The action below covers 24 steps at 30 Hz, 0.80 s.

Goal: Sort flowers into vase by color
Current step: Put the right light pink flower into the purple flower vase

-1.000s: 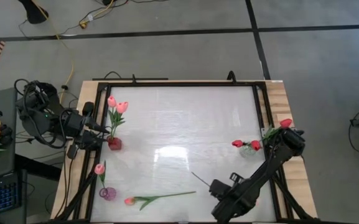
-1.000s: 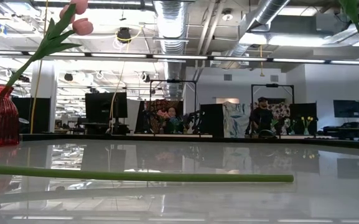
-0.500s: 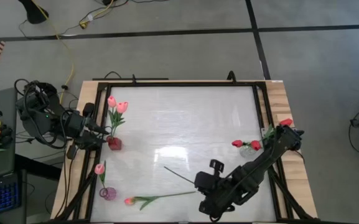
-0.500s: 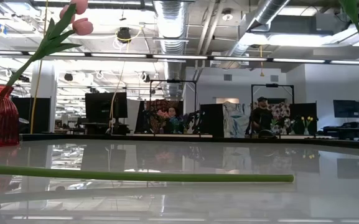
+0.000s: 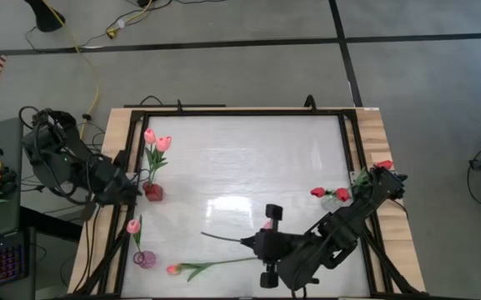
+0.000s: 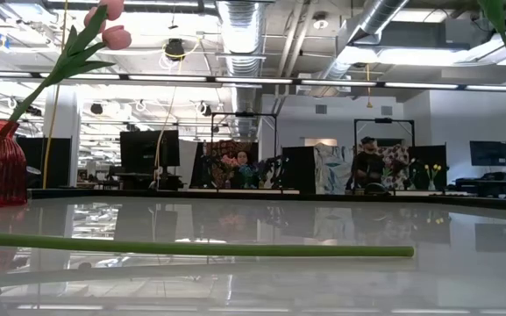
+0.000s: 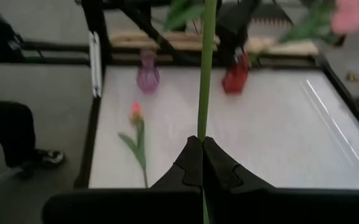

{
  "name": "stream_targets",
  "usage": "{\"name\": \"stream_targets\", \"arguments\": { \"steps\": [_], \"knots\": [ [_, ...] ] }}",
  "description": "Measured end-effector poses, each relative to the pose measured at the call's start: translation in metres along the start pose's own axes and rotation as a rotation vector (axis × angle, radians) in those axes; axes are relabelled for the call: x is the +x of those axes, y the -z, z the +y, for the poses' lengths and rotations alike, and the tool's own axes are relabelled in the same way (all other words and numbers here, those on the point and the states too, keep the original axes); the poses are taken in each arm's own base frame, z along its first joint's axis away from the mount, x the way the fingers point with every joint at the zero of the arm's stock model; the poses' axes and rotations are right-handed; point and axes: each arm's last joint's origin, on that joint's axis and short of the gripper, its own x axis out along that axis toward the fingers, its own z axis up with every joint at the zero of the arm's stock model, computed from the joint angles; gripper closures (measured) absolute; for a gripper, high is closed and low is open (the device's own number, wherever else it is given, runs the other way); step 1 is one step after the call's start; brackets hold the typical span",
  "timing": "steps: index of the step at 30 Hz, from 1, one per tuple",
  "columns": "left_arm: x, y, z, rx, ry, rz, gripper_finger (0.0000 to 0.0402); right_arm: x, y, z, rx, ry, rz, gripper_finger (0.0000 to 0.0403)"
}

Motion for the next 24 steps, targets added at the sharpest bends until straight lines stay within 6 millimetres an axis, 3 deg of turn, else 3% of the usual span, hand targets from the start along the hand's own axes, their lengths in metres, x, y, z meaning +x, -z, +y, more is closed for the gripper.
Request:
{"name": "stream_targets", "arguments": {
  "steps": [5,9,19,24],
  "knots": [
    [0.013,-0.002,-0.011,0.067,0.053,0.042,0.0288,0.009,-0.011,-0.003,0.008,-0.01,-0.081,0.0383],
    [0.036,-0.007,-0.026,0.202,0.046,0.046,0.0288,0.018,-0.019,-0.014,0.072,0.01,-0.106,0.0383],
    [0.098,-0.017,-0.055,0.49,-0.268,-0.05,0.0288,0.036,-0.038,-0.039,0.098,-0.004,-0.181,0.0383],
    [0.12,-0.013,-0.064,0.823,-0.403,0.01,0.0292,0.042,-0.04,-0.05,0.199,0.002,-0.171,0.0383]
  ]
}}
